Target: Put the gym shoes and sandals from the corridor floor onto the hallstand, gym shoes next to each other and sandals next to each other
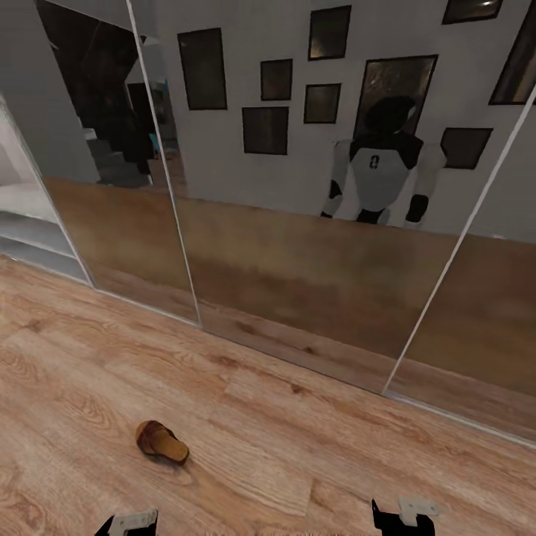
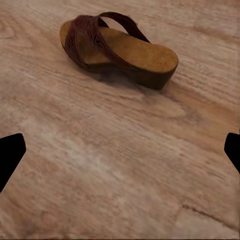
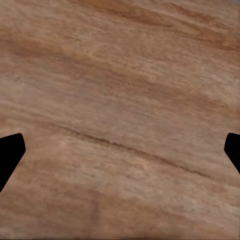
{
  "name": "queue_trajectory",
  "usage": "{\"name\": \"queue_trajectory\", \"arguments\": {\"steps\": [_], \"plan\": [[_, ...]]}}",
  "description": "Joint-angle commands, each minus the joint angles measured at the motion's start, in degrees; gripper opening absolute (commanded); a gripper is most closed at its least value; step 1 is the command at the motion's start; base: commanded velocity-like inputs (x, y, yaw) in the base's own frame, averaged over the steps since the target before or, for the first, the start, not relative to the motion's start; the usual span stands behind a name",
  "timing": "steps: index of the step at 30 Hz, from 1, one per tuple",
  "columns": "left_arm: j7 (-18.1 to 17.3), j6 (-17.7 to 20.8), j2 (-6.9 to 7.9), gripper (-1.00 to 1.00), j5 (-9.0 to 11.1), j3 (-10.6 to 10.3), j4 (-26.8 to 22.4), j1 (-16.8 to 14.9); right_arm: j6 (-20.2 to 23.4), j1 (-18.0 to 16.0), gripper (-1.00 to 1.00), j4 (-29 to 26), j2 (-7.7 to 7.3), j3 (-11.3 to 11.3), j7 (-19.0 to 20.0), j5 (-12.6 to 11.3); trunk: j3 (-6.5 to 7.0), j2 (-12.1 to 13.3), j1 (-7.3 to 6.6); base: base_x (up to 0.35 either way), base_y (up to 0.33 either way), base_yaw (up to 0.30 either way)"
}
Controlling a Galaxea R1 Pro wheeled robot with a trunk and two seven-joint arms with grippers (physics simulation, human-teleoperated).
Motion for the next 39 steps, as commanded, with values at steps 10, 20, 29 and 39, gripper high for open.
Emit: {"name": "queue_trajectory", "arguments": {"steps": [10, 20, 29, 39], "plan": [[-0.2, -0.3, -0.01, 1.00, -0.5, 0.5, 0.0, -0.1, -0.2, 0.0, 1.00, 0.1, 0.00, -0.1, 0.1, -0.2, -0.04, 0.0, -0.03, -0.073, -0.050, 0.279], [-0.3, -0.3, 0.03, 1.00, -0.5, 0.5, 0.0, -0.1, -0.2, 0.0, 1.00, 0.1, 0.00, -0.1, 0.1, -0.2, -0.04, 0.0, -0.03, -0.007, -0.005, 0.279], [-0.3, -0.3, 0.04, 1.00, -0.5, 0.5, 0.0, -0.1, -0.2, 0.0, 1.00, 0.1, 0.00, -0.1, 0.1, -0.2, -0.04, 0.0, -0.03, 0.000, 0.000, 0.279], [-0.3, -0.3, 0.03, 1.00, -0.5, 0.4, 0.0, -0.1, -0.2, 0.0, 1.00, 0.1, 0.00, -0.1, 0.1, -0.2, -0.04, 0.0, -0.03, 0.000, 0.000, 0.279]]}}
